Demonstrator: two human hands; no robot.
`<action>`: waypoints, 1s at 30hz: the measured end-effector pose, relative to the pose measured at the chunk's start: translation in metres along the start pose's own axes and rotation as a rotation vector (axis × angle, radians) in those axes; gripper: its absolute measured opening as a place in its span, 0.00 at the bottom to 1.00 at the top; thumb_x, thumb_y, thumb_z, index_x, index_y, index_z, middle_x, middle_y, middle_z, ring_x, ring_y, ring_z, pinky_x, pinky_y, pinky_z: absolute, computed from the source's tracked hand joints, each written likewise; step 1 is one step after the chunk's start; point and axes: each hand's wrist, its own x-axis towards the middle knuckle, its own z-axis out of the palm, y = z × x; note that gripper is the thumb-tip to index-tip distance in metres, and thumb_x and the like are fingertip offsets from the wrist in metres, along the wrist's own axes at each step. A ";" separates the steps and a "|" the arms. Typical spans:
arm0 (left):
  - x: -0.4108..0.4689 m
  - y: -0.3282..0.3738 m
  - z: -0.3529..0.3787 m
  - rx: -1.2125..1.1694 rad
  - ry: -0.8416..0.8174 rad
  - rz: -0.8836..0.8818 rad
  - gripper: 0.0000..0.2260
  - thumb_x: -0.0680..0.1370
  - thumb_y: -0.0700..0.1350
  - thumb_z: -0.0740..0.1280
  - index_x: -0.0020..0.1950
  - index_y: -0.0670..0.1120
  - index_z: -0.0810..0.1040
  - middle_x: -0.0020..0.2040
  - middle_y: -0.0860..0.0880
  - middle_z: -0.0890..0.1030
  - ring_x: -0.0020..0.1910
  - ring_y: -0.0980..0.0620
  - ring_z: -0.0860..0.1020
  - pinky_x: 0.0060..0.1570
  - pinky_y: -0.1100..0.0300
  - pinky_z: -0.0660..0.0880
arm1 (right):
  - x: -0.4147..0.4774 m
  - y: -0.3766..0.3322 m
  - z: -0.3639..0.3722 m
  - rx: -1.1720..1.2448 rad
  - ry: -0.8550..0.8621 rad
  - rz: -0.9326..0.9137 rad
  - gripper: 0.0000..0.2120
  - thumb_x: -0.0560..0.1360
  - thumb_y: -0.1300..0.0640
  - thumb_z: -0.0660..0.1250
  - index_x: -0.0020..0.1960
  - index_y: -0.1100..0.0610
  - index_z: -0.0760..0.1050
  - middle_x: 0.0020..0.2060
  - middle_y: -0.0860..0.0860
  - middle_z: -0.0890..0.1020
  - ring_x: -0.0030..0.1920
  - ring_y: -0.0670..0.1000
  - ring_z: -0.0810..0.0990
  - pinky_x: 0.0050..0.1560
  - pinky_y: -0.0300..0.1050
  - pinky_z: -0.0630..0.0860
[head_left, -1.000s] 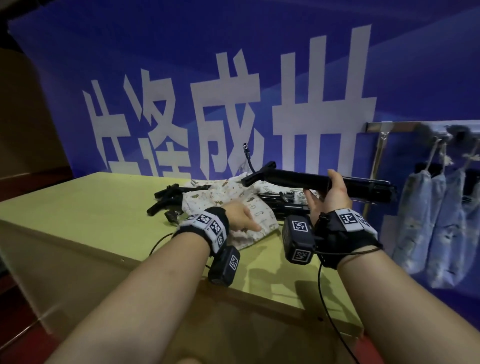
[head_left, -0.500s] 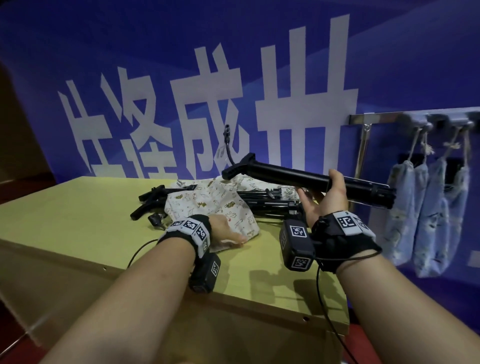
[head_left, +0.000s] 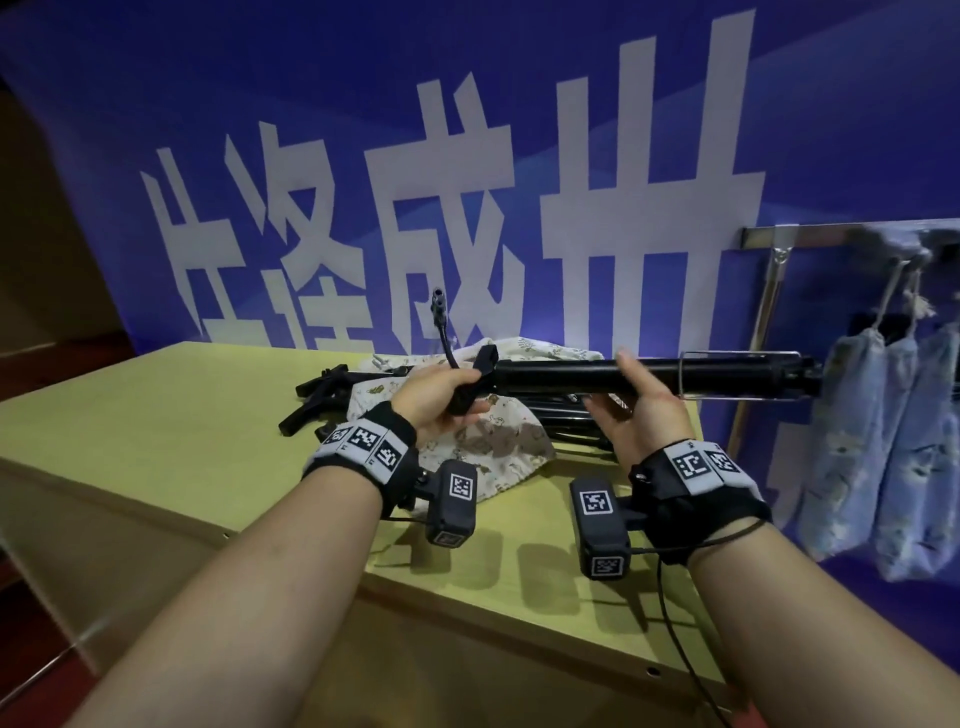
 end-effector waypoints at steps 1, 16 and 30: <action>-0.001 -0.002 0.000 0.017 -0.020 -0.023 0.09 0.82 0.41 0.63 0.60 0.39 0.74 0.49 0.41 0.81 0.39 0.51 0.82 0.36 0.60 0.79 | 0.000 0.003 0.001 -0.041 -0.018 0.014 0.08 0.72 0.60 0.71 0.51 0.60 0.78 0.53 0.59 0.81 0.55 0.57 0.80 0.52 0.49 0.80; -0.001 -0.032 0.018 1.504 -0.284 -0.143 0.18 0.76 0.55 0.70 0.59 0.43 0.76 0.58 0.44 0.80 0.50 0.48 0.77 0.54 0.55 0.75 | 0.002 -0.012 -0.009 -0.019 0.129 -0.131 0.17 0.72 0.61 0.71 0.58 0.63 0.70 0.54 0.60 0.80 0.48 0.55 0.83 0.48 0.49 0.82; -0.003 0.032 -0.092 -0.150 0.409 0.085 0.14 0.81 0.36 0.54 0.63 0.35 0.73 0.59 0.37 0.80 0.57 0.38 0.80 0.57 0.44 0.77 | -0.005 -0.007 0.035 0.136 0.054 -0.064 0.19 0.74 0.61 0.70 0.62 0.65 0.71 0.54 0.61 0.80 0.50 0.56 0.82 0.43 0.46 0.82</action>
